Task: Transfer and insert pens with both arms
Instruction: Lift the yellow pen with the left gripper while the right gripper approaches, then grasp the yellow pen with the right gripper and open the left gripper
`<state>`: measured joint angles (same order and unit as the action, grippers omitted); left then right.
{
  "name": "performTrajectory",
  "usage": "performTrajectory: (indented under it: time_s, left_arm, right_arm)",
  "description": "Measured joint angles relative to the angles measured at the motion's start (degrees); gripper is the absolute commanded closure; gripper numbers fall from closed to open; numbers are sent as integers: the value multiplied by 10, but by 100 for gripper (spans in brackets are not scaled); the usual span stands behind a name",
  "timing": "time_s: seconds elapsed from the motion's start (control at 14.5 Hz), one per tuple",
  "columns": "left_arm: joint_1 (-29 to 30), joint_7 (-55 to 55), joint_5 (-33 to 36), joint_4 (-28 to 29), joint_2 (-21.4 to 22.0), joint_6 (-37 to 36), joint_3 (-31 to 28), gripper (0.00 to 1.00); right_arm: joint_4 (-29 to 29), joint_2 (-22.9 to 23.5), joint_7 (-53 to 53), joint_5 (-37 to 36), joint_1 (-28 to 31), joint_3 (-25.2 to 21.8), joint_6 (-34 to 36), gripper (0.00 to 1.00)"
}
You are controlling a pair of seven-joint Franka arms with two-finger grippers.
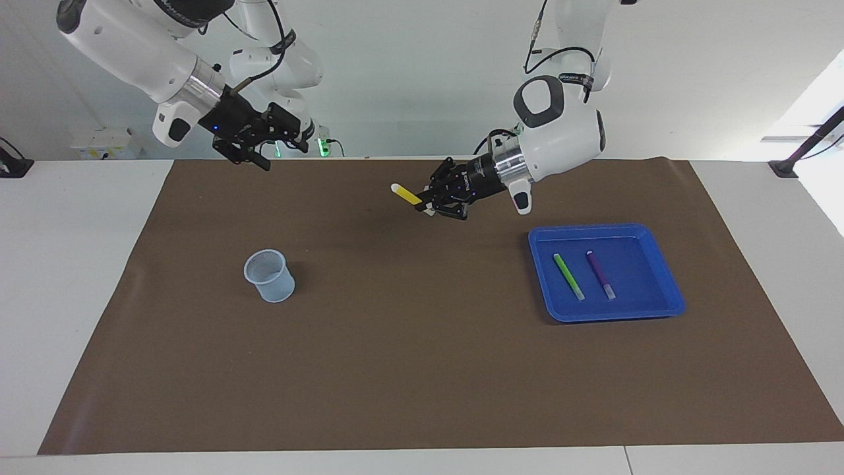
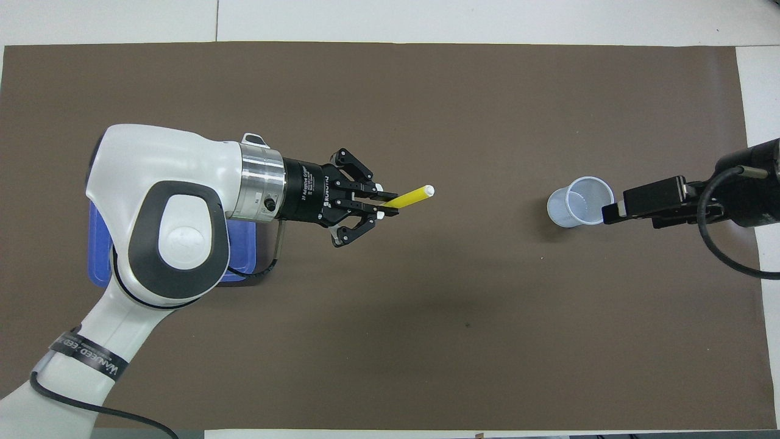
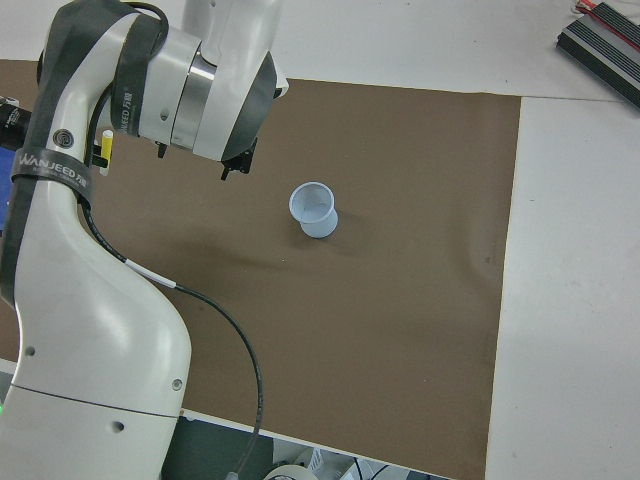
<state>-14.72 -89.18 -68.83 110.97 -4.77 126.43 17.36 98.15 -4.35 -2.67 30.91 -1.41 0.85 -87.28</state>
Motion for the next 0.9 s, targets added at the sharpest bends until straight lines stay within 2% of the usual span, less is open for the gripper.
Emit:
performTrajectory:
  time_s: [0.28,0.55,0.76,0.9]
  left_arm:
    - [-53,-2,-25,12,6,48,1,100]
    - [-70,-2,-40,21,11,65,1,100]
    - [-70,-2,-41,22,12,65,0,100]
    - [-70,-2,-42,22,12,65,0,100]
  right_arm:
    - [46,-15,-40,35,-55,3,-92,0]
    - [71,-25,-101,42,-101,4,-182,8]
    - [80,-26,-104,42,-111,4,-195,25]
    - [84,-27,-102,42,-111,3,-195,25]
